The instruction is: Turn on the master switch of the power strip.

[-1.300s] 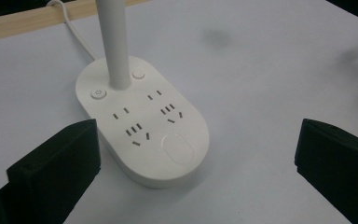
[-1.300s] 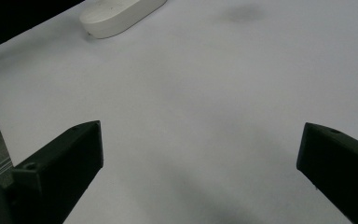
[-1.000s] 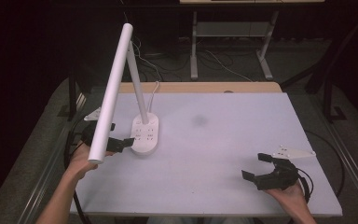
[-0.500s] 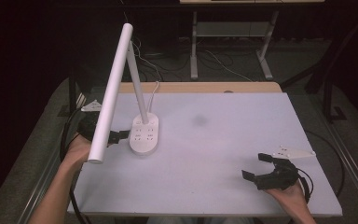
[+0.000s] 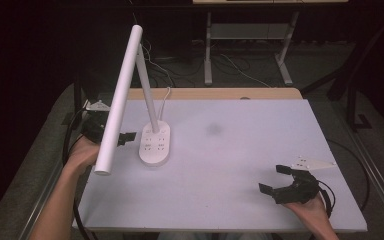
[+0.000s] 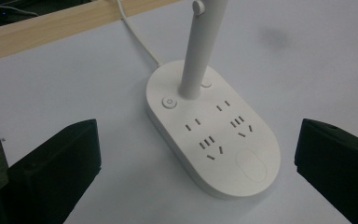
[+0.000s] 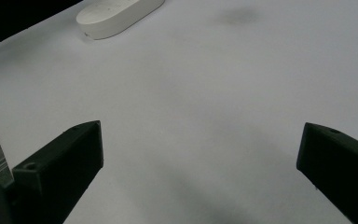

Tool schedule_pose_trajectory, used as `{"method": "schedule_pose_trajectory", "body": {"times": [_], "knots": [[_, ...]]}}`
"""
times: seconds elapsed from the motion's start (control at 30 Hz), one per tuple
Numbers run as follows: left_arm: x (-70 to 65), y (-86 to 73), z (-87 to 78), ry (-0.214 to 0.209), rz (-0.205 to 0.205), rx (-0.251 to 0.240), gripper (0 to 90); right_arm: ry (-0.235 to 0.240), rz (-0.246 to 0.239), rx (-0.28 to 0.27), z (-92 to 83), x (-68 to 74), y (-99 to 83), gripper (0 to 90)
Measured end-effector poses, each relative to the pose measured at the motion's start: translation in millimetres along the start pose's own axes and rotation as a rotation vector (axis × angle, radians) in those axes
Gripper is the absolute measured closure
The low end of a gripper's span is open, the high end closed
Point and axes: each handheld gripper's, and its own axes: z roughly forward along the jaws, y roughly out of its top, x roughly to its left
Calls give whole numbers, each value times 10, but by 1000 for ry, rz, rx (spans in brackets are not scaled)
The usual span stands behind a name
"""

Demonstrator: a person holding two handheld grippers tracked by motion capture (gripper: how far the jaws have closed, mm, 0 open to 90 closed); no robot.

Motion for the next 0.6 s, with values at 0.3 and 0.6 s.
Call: {"method": "schedule_pose_trajectory", "body": {"times": [0.3,0.6], "knots": [[107,41,70,4,-40,-5,0,5,-6,8,10,13,2,0],[206,52,188,22,-68,15,0,7,-5,12,11,9,1,0]]}}
